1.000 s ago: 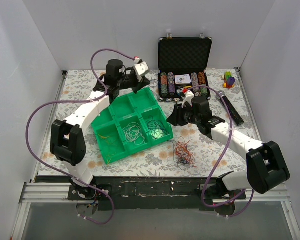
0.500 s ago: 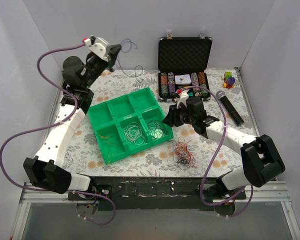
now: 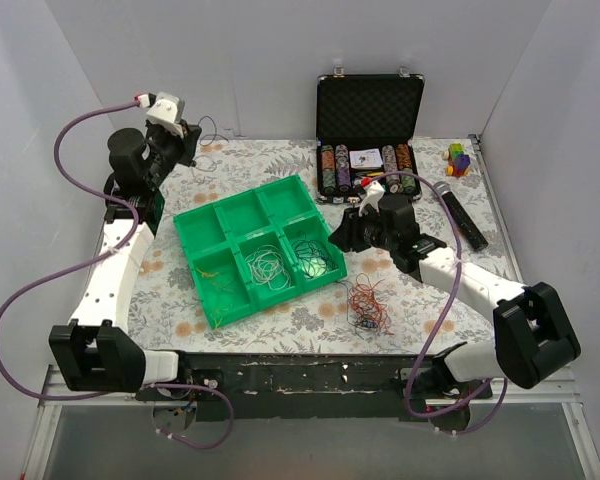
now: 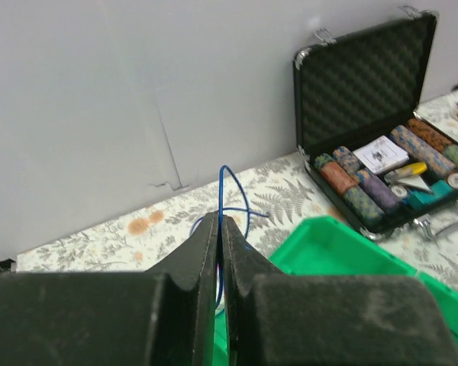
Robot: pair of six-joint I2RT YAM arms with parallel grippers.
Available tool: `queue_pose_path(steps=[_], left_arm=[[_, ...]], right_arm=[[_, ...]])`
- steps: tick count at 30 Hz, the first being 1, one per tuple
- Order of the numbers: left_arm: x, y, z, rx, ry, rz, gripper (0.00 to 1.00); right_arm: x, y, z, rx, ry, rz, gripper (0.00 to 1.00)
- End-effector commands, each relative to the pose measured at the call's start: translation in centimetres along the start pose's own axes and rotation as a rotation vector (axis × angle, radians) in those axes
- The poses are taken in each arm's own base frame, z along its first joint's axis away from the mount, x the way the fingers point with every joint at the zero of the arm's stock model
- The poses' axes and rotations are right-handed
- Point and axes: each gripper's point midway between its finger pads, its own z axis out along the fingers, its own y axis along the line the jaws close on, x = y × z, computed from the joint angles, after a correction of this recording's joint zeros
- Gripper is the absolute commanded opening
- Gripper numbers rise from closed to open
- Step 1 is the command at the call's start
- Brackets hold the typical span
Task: Untangle the cables
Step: Pick up the cable from the bin.
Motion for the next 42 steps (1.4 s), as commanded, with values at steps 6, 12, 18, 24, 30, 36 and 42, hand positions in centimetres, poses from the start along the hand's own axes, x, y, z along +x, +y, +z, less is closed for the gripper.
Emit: queue_pose_path(steps=[6, 12, 18, 24, 30, 36, 42], left_arm=[[0.1, -1.9, -5.2, 0.013, -0.021, 0.101, 0.0], [0.5, -2.0, -6.5, -0.002, -0.031, 0.141, 0.0], [1.1, -2.6, -7.6, 0.01, -0.041, 0.166, 0.0], [-0.2, -2.9, -7.6, 0.023, -0.073, 0.165, 0.0], [0.8, -2.9, -8.0, 0.014, -0.059, 0.168, 0.0], [4.2, -2.5, -8.3, -0.015, -0.007, 0.179, 0.0], [5.9, -2.7, -8.9, -0.014, 0.02, 0.18, 0.0]], right_arm=[[-1.2, 0.2, -1.1, 0.012, -0.066, -0.023, 0.46], [-1.0, 0.0, -1.5, 0.023, -0.063, -0.023, 0.47], [-0.8, -0.1, -1.7, 0.036, -0.059, -0.024, 0.47], [-0.8, -0.2, -1.8, 0.042, -0.06, -0.028, 0.46], [-0.7, -0.4, -1.9, 0.051, -0.058, -0.027, 0.46], [-0.8, -0.3, -2.1, 0.052, -0.059, -0.039, 0.47], [-0.7, -0.7, -2.4, 0.07, -0.06, -0.046, 0.46]])
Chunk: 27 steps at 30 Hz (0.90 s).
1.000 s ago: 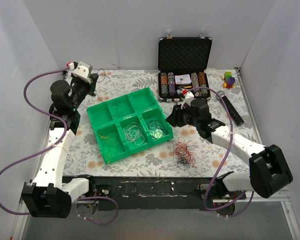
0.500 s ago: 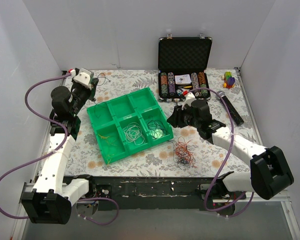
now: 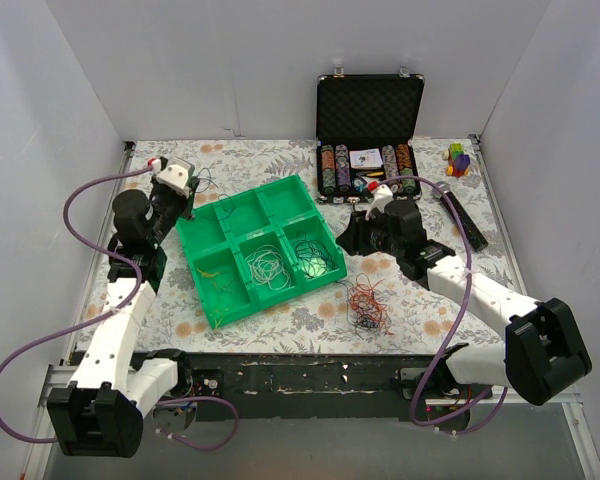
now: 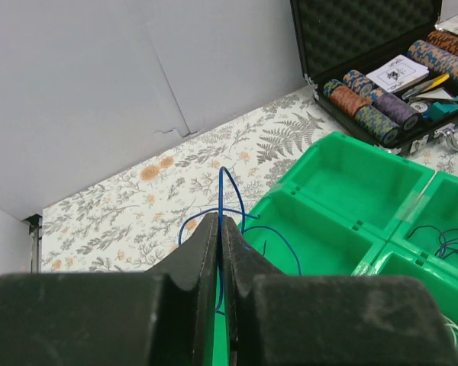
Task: Untangle the cables
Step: Place the cable in the bin.
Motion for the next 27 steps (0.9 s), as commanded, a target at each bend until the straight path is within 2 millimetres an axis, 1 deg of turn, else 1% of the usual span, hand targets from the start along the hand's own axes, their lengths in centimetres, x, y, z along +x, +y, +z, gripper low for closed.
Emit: queue_pose_path(steps=[1, 4, 6, 7, 9, 10, 12, 15, 18, 20, 27], left_arm=[[-0.9, 0.3, -0.9, -0.025, -0.033, 0.038, 0.0], [-1.2, 0.4, -1.2, -0.037, -0.044, 0.04, 0.0], [-2.5, 0.6, -1.3, -0.049, -0.08, 0.034, 0.0], [-3.5, 0.8, -1.3, -0.053, -0.109, 0.034, 0.0], [-6.2, 1.2, -1.1, -0.053, -0.175, 0.035, 0.0], [-8.3, 1.7, -1.1, -0.06, -0.217, 0.03, 0.0], [-10.9, 2.5, -0.7, -0.073, -0.264, 0.021, 0.0], [-13.0, 2.9, -0.9, -0.081, -0.309, 0.037, 0.0], [-12.9, 2.8, -1.1, -0.077, -0.306, 0.035, 0.0], [-12.4, 2.4, -1.3, -0.071, -0.296, 0.035, 0.0], [-9.0, 1.8, -1.6, -0.072, -0.229, 0.035, 0.0]], right_arm=[[-0.9, 0.0, -0.6, 0.008, -0.037, -0.032, 0.47], [-0.6, -0.1, -0.5, 0.009, -0.031, -0.03, 0.46], [-0.5, 0.0, -0.5, 0.005, -0.028, -0.03, 0.46], [-0.5, 0.0, -0.5, 0.003, -0.026, -0.03, 0.46], [-0.3, -0.1, -0.5, 0.006, -0.022, -0.029, 0.46], [-0.3, 0.0, -0.5, 0.004, -0.022, -0.029, 0.46], [-0.2, 0.0, -0.4, 0.001, -0.018, -0.022, 0.46], [0.1, 0.0, -0.4, -0.002, -0.017, -0.019, 0.46], [0.1, 0.0, -0.5, -0.003, -0.018, -0.016, 0.46], [0.1, 0.0, -0.5, -0.002, -0.02, -0.016, 0.46], [0.3, -0.1, -0.6, 0.002, -0.018, -0.019, 0.46]])
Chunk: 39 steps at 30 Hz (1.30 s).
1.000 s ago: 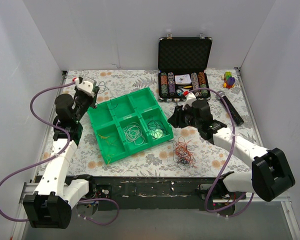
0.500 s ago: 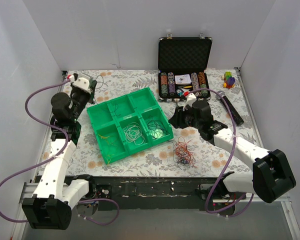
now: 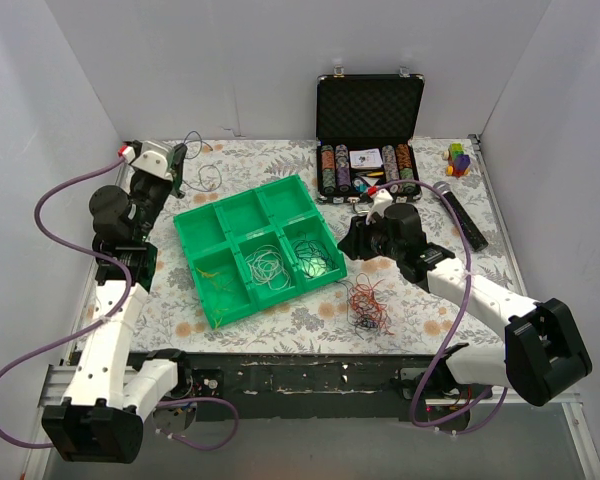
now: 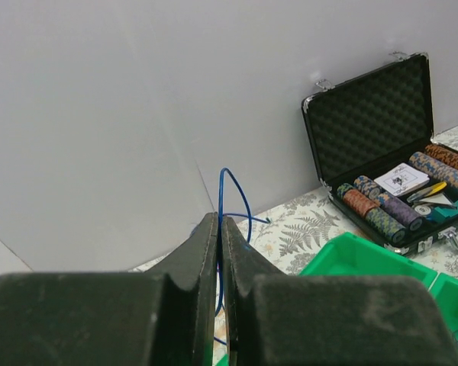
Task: Untangle the cables
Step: Place the cable in the bin.
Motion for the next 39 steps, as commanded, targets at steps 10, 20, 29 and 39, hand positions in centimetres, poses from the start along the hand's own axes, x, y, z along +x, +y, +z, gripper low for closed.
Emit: queue_pose_path(steps=[10, 20, 29, 39], left_arm=[[5.3, -0.7, -2.8, -0.029, 0.104, 0.049, 0.0], [11.8, -2.1, -4.1, 0.004, 0.209, 0.089, 0.0], [17.3, -1.7, -4.2, -0.019, 0.279, 0.179, 0.0], [22.5, -0.9, -4.8, -0.014, 0.405, 0.33, 0.0]], right_arm=[[-0.5, 0.2, -0.4, -0.007, -0.04, -0.015, 0.46], [-1.2, 0.5, -0.9, -0.011, -0.059, -0.012, 0.46], [-2.0, 0.7, -1.6, -0.009, -0.088, -0.012, 0.47], [-1.4, 0.4, -1.3, -0.004, -0.077, -0.01, 0.47]])
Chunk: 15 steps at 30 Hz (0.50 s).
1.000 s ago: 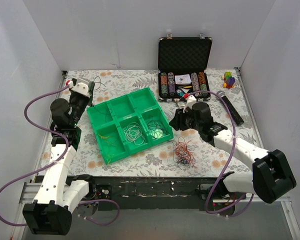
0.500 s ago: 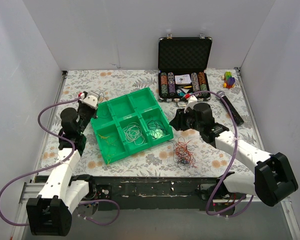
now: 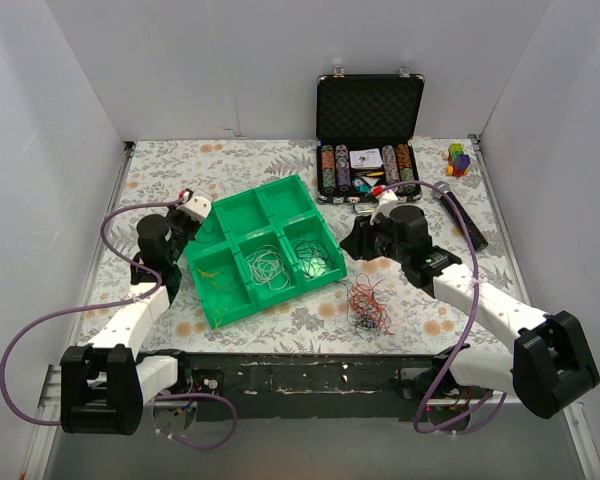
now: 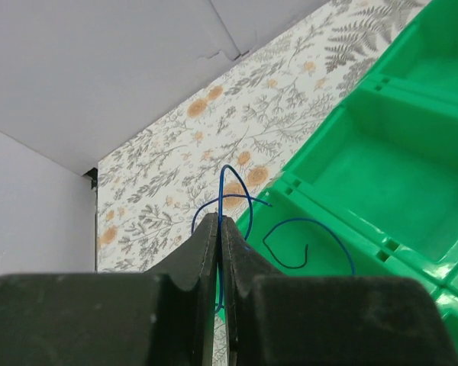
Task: Untangle the cables
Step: Place the cable in the bin.
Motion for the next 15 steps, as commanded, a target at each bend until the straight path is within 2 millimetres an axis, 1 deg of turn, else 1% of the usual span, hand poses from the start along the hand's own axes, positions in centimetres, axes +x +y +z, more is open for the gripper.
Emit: queue_pose_path(steps=[1, 5, 6, 12, 15], left_arm=[[1.5, -0.1, 0.1, -0.003, 0.03, 0.099, 0.0], [2.5, -2.6, 0.3, 0.141, 0.06, 0.117, 0.0], [2.6, -3.1, 0.4, 0.16, 0.063, 0.119, 0.0], [4.8, -6.0, 1.0, 0.297, 0.153, 0.14, 0.0], [5.1, -7.0, 1.5, 0.328, 0.167, 0.146, 0.0]], right_arm=[[-0.6, 0.0, 0.0, 0.005, -0.031, -0.002, 0.47], [-0.5, -0.1, 0.1, 0.007, -0.029, -0.002, 0.47], [-0.5, -0.1, 0.1, 0.01, -0.03, -0.001, 0.47], [-0.6, -0.3, -0.1, 0.018, -0.035, -0.003, 0.47], [-0.5, -0.3, -0.1, 0.023, -0.034, -0.001, 0.47]])
